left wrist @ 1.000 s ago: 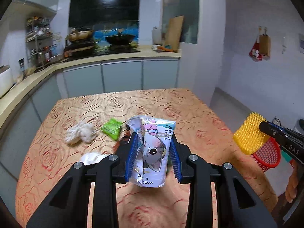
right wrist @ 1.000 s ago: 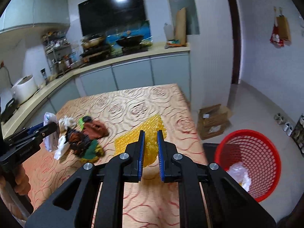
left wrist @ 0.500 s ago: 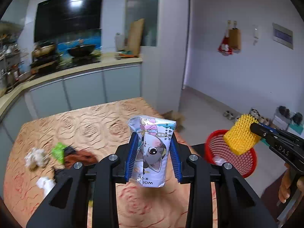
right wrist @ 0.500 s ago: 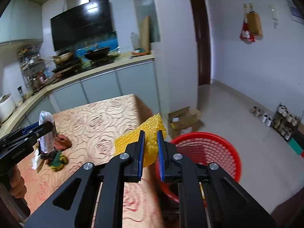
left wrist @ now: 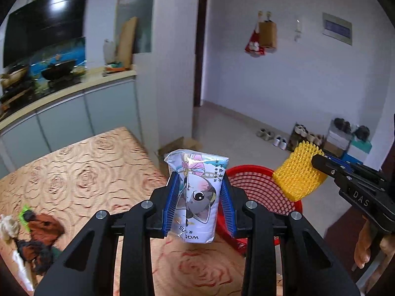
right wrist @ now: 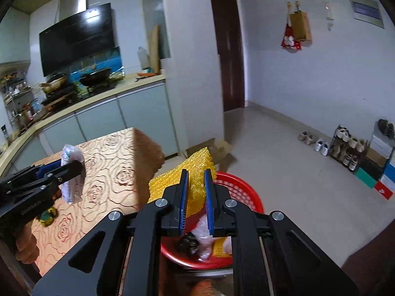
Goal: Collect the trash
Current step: 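Carry both held items over the red basket and open both tools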
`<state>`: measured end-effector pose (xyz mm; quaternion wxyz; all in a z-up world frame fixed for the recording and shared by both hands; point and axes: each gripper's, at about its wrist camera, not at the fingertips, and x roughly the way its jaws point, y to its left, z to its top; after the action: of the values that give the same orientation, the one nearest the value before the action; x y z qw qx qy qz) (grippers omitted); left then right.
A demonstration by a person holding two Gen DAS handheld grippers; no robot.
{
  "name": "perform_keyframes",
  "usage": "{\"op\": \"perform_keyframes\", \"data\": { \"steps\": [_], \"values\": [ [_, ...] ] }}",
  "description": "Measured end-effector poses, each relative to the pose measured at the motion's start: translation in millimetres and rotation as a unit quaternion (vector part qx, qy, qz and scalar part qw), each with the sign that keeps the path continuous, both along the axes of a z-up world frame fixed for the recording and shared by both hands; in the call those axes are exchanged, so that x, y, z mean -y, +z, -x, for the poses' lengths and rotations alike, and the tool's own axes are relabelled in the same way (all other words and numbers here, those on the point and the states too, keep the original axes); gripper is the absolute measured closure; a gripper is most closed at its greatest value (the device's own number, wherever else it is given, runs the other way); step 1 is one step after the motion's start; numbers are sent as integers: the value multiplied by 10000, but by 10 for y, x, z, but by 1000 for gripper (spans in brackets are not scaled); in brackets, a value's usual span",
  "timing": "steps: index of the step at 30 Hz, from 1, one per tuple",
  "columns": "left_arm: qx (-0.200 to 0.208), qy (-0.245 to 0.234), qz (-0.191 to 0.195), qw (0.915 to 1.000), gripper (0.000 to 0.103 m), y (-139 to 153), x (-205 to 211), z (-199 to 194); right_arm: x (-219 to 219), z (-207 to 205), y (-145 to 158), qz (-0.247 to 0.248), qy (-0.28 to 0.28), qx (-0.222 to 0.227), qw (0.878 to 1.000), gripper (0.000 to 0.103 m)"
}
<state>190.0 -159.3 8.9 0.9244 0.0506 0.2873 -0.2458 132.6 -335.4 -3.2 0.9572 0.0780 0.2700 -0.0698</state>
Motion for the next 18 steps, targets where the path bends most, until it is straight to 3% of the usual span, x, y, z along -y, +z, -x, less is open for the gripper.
{"op": "perform_keyframes", "data": {
  "steps": [10,18],
  "values": [
    [-360,-416,-135,9984,71,-283,498,-222,303,-74,-298,-18,-292,-356,9989,90],
    [-902,-613,-259,9937,71,-671,814,-458,421,-246,-619,-72,-293,-739,9968,90]
  ]
}}
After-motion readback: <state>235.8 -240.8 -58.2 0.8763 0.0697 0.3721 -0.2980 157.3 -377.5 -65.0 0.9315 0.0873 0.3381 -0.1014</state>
